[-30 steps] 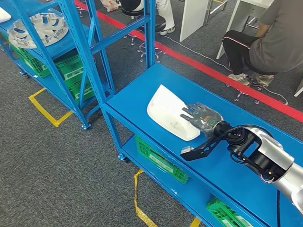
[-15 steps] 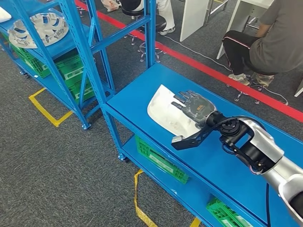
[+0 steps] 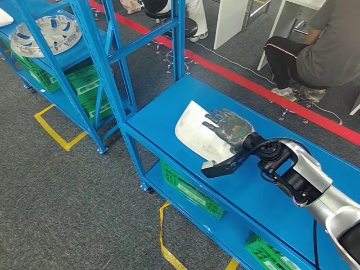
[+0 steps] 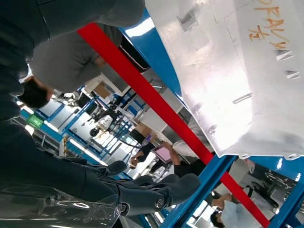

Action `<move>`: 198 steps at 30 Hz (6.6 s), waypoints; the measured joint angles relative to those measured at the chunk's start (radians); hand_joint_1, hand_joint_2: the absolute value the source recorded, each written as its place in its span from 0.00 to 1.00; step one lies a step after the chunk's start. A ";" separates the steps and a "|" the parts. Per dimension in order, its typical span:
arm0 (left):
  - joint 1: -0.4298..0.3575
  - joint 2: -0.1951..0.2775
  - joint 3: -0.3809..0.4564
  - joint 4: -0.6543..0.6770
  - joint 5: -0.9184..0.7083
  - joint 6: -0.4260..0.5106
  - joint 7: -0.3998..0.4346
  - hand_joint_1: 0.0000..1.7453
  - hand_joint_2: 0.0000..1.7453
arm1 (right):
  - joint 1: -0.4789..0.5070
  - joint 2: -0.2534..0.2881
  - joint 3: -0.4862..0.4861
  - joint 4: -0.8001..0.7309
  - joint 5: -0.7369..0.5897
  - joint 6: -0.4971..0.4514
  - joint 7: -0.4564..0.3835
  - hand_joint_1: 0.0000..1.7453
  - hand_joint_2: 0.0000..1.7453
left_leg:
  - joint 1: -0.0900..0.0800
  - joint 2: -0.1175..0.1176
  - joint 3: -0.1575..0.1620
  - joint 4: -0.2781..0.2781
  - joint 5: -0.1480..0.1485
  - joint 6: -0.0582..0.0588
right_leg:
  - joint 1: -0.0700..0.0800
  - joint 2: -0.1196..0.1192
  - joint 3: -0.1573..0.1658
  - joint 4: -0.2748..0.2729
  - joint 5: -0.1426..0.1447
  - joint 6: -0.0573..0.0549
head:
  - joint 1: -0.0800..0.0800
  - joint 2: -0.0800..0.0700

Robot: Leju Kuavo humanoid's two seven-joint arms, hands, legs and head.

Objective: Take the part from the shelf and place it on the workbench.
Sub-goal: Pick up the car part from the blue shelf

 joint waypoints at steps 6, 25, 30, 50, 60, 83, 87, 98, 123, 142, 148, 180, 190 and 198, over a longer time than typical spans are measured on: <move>0.001 0.000 0.000 0.000 0.000 0.001 0.000 0.00 0.00 | -0.003 0.005 0.000 0.013 0.000 0.035 -0.018 0.00 1.00 | 0.000 0.000 0.000 0.000 0.000 0.000 | 0.000 0.000 0.000 0.000 0.000 0.000 | 0.000 0.000; 0.014 0.009 0.000 0.000 0.001 0.002 0.000 0.00 0.00 | -0.012 -0.100 -0.009 0.023 0.055 0.218 -0.024 0.00 1.00 | 0.000 0.000 0.000 0.000 0.000 0.000 | 0.000 0.001 -0.001 0.000 0.000 0.000 | 0.001 0.000; 0.014 0.011 0.000 0.000 0.001 0.001 0.000 0.00 0.00 | -0.010 -0.139 -0.023 0.005 0.055 0.229 -0.027 0.00 1.00 | 0.000 0.001 0.001 0.000 0.000 0.000 | 0.000 0.001 -0.001 0.000 0.000 0.000 | 0.000 0.000; 0.016 0.012 0.000 0.000 0.006 -0.001 -0.009 0.00 0.00 | -0.017 -0.165 -0.042 -0.021 0.050 0.205 -0.037 0.00 1.00 | 0.000 0.000 0.000 0.000 0.000 0.000 | 0.000 0.000 0.000 0.000 0.000 0.000 | 0.000 0.000; 0.013 0.011 0.000 0.000 0.002 0.000 -0.010 0.00 0.00 | -0.006 -0.132 -0.029 0.001 -0.037 0.172 -0.047 0.00 1.00 | 0.000 0.000 0.000 0.000 0.000 0.000 | 0.000 0.000 0.000 0.000 0.000 0.000 | 0.000 0.000; 0.012 0.011 0.000 0.000 -0.009 0.000 -0.002 0.00 0.00 | 0.061 -0.104 -0.009 -0.014 -0.181 0.279 -0.028 0.00 1.00 | 0.000 0.000 0.001 0.000 0.000 0.000 | 0.000 0.001 0.000 0.000 0.000 0.000 | 0.000 0.000; 0.012 0.011 0.000 0.000 -0.010 0.000 -0.001 0.00 0.00 | 0.062 -0.104 -0.005 -0.015 -0.190 0.282 -0.021 0.00 1.00 | 0.000 0.000 0.001 0.000 0.000 0.000 | 0.000 0.000 0.000 0.000 0.000 0.000 | -0.001 0.000; 0.011 0.010 0.000 0.000 -0.013 0.000 -0.001 0.00 0.00 | 0.056 -0.104 0.013 -0.012 -0.179 0.246 -0.012 0.00 1.00 | 0.000 0.000 0.001 0.000 0.000 0.000 | 0.000 0.000 0.000 0.000 0.000 0.000 | 0.000 0.000; 0.008 0.008 0.000 0.000 -0.014 0.000 -0.001 0.00 0.00 | 0.020 -0.097 0.036 0.042 -0.144 0.193 -0.019 0.00 1.00 | 0.000 0.000 0.000 0.000 0.000 0.000 | 0.000 0.000 0.000 0.000 0.000 0.000 | 0.000 0.000; 0.009 0.008 0.000 0.000 0.001 0.000 0.003 0.00 0.00 | -0.029 -0.018 0.056 0.165 -0.118 0.114 -0.055 0.00 1.00 | 0.000 0.000 0.000 -0.001 0.000 0.000 | 0.000 0.000 0.000 0.000 -0.001 0.000 | 0.000 0.000; 0.011 0.009 0.000 0.000 0.003 0.001 0.004 0.00 0.00 | -0.052 0.014 0.068 0.223 -0.112 0.095 -0.061 0.00 1.00 | 0.000 0.000 0.000 -0.001 0.000 0.000 | 0.000 0.000 0.000 0.000 -0.001 0.000 | -0.001 0.000; 0.012 0.009 0.000 0.000 -0.002 0.002 0.005 0.00 0.00 | -0.086 0.075 0.084 0.369 -0.130 0.060 -0.058 0.54 1.00 | 0.000 0.000 0.001 -0.001 0.000 0.000 | 0.000 0.000 0.000 0.000 -0.001 0.000 | 0.000 0.000; 0.012 0.009 0.000 0.000 -0.003 0.002 0.005 0.00 0.00 | -0.085 0.078 0.083 0.384 -0.130 0.044 -0.053 1.00 1.00 | 0.000 0.000 0.002 -0.001 0.000 0.000 | 0.000 0.000 0.000 0.000 0.000 0.000 | 0.000 0.000; 0.010 0.009 0.000 0.000 -0.007 0.002 0.005 0.00 0.00 | -0.088 0.079 0.082 0.394 -0.130 0.026 -0.053 1.00 1.00 | 0.000 0.000 0.002 -0.001 0.000 0.000 | 0.000 0.000 0.000 0.000 -0.001 0.000 | 0.000 0.000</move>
